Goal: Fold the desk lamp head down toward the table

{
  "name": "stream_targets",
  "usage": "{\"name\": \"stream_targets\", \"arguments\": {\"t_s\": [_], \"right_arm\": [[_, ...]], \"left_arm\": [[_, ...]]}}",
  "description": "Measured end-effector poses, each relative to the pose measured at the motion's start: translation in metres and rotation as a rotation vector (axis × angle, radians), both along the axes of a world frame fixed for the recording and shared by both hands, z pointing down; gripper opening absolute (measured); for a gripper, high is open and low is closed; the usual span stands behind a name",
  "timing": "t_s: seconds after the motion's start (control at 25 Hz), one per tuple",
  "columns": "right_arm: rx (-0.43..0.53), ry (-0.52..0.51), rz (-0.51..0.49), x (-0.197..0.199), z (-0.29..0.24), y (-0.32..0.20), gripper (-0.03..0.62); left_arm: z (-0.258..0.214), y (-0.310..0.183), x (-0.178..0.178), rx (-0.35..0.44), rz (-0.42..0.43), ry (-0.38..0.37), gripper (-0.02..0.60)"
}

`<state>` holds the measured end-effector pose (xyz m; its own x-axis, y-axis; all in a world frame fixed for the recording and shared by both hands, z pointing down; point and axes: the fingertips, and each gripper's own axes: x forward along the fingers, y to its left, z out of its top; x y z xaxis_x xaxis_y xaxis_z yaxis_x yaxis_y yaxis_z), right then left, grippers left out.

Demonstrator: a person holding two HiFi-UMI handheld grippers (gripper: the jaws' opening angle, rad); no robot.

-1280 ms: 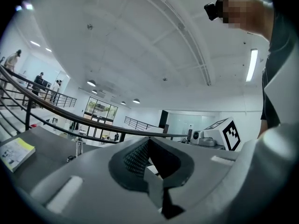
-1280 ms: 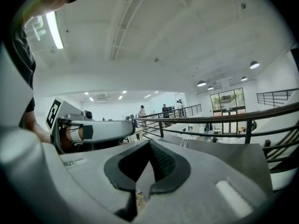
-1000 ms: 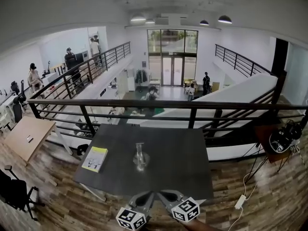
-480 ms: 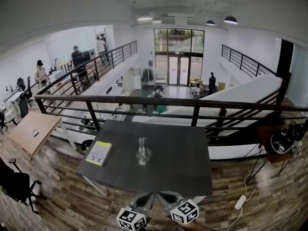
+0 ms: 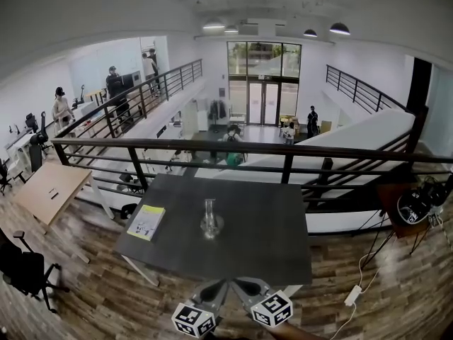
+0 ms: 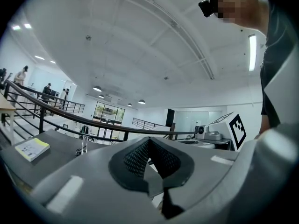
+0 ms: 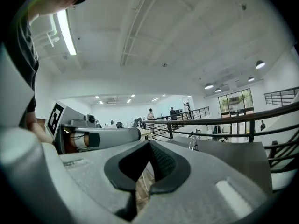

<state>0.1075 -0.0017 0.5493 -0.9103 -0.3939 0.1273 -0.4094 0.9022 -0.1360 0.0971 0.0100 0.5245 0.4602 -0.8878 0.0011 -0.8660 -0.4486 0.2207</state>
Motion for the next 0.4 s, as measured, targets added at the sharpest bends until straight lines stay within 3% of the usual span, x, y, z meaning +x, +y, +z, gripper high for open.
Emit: {"name": "stream_targets", "arguments": {"t_s": [0.4], "right_arm": [[-0.018, -0.006, 0.026, 0.012, 0.01, 0.0, 0.002]], "left_arm": [[0.011, 0.001, 0.01, -0.013, 0.015, 0.017, 0.002]]}}
